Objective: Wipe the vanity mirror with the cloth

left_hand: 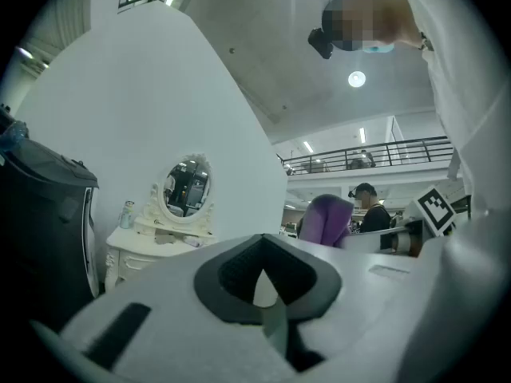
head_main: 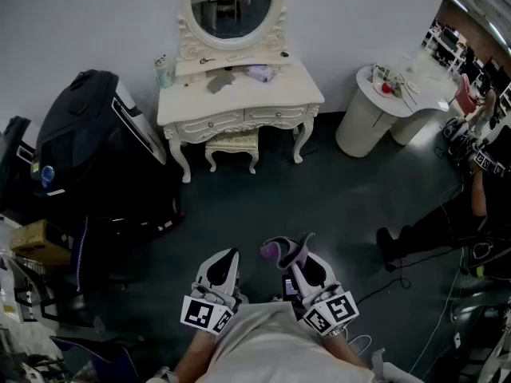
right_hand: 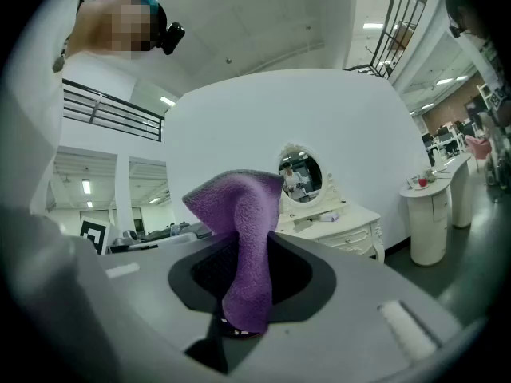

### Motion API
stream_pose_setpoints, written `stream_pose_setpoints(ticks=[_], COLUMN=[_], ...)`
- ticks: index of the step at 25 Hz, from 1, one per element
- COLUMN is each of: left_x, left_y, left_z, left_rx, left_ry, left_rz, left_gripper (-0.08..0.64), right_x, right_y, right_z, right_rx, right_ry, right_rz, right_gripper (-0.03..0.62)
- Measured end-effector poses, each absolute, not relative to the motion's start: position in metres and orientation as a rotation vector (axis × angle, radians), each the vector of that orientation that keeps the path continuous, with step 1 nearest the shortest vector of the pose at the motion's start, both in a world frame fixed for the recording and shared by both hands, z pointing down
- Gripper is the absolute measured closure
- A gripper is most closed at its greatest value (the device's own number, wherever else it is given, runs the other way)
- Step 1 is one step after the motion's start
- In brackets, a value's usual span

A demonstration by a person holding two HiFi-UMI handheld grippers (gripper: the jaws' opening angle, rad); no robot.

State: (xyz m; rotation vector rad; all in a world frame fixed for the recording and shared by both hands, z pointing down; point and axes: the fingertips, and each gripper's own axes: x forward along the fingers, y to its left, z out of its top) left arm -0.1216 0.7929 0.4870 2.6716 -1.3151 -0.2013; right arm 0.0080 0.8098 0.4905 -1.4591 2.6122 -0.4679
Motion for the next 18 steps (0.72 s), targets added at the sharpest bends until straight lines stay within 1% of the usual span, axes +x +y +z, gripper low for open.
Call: stream_pose_setpoints(ticks=[5,9,14,18], left_x=[-0.072,-0.061,-0.092,-0.143], left_y=[0.826,0.837,0.82,0.811], left_z=[0.506,0.512,0.497,0.484], left_rx=[2.605,2.633,2.654,2.66], left_ry=[-1.324,-1.284,-1.299,-1.337], left_rz=[-0.189,-0.142,-0.185,-0.2], left_gripper=[0.558,0.558,0.558,0.558], right_x=[0.048,0.049,0.025,-0.018], right_y=[0.83,0.834,0.826,0.807], right_z=[0.501,0.503,0.5,0.49], right_rx=[-1.442,-1.448,-1.487,-1.495], right_ry=[2.662,2.676,2.663,2.621], right_rz=[-0.476,-0.456,-0.435,-0.457], right_gripper=[0.491,0.491,0.491,0.488])
